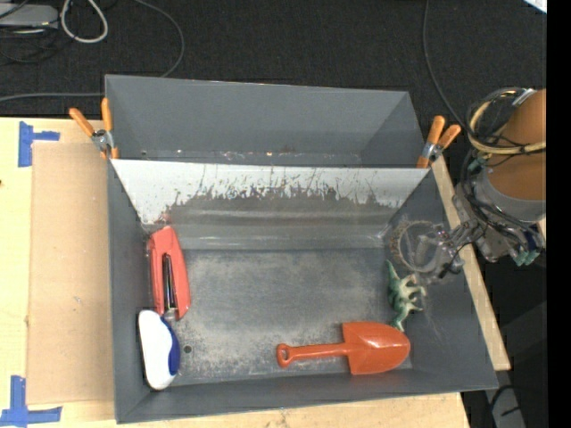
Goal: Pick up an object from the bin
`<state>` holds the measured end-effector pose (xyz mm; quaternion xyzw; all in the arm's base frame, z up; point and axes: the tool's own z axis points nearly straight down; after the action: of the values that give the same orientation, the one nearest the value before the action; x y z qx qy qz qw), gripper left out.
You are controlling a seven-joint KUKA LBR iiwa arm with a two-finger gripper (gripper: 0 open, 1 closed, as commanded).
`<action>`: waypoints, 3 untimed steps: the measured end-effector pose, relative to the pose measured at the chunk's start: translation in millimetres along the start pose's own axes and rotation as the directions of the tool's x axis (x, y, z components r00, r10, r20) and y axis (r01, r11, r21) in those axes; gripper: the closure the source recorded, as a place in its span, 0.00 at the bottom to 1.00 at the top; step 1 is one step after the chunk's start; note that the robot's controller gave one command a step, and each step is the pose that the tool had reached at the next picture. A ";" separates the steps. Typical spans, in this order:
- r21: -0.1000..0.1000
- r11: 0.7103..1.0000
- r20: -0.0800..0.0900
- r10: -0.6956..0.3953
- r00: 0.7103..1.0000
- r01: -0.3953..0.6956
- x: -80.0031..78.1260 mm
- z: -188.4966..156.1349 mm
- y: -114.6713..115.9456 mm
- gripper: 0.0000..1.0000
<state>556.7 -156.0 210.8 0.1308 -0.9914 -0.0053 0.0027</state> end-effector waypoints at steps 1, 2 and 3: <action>-0.004 0.967 -0.010 0.253 0.967 -0.253 -7.4 56.3 -3.1 1.00; 0.001 0.980 0.004 0.200 0.980 -0.200 21.7 60.1 37.6 1.00; -0.001 0.910 -0.002 0.415 0.910 -0.415 -18.7 97.4 5.3 0.00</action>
Offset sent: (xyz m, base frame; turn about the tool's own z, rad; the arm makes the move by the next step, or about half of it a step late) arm -0.0294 0.0293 -0.0580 0.2024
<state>572.7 -145.0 113.4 -0.0826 -0.9966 -0.0052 0.0045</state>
